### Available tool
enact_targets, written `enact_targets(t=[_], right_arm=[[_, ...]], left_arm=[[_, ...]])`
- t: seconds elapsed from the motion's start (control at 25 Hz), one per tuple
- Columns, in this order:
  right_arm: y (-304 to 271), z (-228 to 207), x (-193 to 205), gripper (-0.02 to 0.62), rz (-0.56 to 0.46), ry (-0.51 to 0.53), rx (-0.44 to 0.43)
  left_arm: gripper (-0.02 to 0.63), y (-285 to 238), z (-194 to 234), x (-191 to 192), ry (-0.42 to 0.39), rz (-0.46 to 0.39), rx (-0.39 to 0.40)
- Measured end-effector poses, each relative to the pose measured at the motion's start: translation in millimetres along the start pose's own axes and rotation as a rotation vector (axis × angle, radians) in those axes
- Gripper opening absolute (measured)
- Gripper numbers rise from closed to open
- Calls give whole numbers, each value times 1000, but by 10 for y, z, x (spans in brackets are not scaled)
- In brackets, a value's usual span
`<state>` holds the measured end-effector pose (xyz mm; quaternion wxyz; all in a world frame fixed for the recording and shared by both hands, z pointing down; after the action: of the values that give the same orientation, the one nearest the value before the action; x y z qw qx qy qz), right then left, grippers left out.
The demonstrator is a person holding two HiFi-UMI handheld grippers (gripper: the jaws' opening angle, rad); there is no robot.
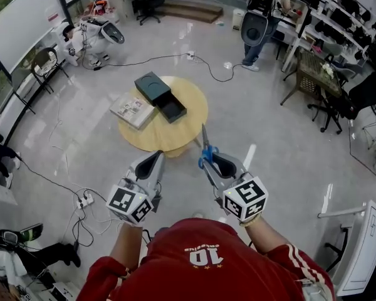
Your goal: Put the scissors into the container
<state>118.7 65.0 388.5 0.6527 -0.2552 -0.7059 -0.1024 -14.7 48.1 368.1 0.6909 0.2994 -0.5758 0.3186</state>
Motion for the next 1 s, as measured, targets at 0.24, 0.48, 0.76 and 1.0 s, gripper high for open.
enact_targets(t=[0.24, 0.48, 0.76, 1.0], right_arm=[[-210, -278, 4, 81, -2, -28, -54], [-399, -425, -19, 81, 12, -55, -100], [-668, -509, 57, 81, 31, -57, -120], [-896, -722, -2, 81, 48, -41, -109]], left_arm=[[2, -311, 90, 34, -22, 21, -37], [2, -504, 189, 12, -26, 51, -64], [2, -627, 446, 89, -20, 54, -84], [2, -902, 677, 89, -11, 42, -73]])
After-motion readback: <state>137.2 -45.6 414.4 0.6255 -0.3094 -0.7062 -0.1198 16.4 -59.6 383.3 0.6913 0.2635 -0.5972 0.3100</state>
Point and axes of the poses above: the fingertips, and each gripper's own axes: y backward along the fingers, z to its left, x out of its underside, the point moved 1 cm from there along y, backward along the fingers, and after that the axes turned 8 degrees about x, right-handed, at the moved point
